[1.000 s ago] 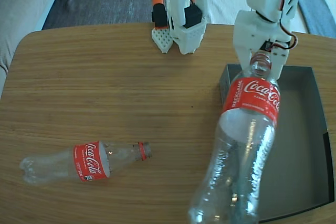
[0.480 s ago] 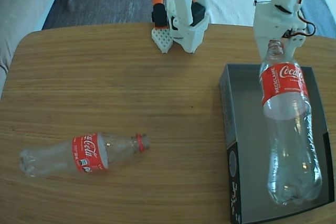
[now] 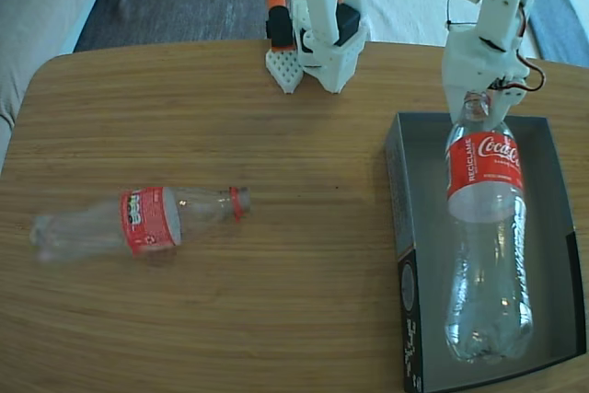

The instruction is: Grasp the bottles and put them in the box.

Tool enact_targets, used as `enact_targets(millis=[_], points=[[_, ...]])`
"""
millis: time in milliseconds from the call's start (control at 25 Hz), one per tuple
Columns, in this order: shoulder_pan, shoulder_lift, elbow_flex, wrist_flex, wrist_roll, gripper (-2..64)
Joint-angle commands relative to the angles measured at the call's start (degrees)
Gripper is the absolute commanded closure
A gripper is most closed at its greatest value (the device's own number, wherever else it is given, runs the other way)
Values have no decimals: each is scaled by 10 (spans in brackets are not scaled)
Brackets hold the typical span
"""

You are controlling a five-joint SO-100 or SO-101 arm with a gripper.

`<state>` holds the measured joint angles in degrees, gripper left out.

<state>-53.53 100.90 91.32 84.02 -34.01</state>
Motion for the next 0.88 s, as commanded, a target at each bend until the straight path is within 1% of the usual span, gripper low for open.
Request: enact_targets(millis=[0, 200, 320, 360, 480, 640, 840], points=[[-2, 21, -8, -6, -2, 586], [-3, 23, 42, -42, -5, 586], [-3, 19, 50, -57, -8, 586], [-3, 18, 52, -60, -21, 586], [0, 2, 51, -59, -62, 587], [3, -46, 48, -60, -63, 587], [4, -68, 45, -61, -63, 587]])
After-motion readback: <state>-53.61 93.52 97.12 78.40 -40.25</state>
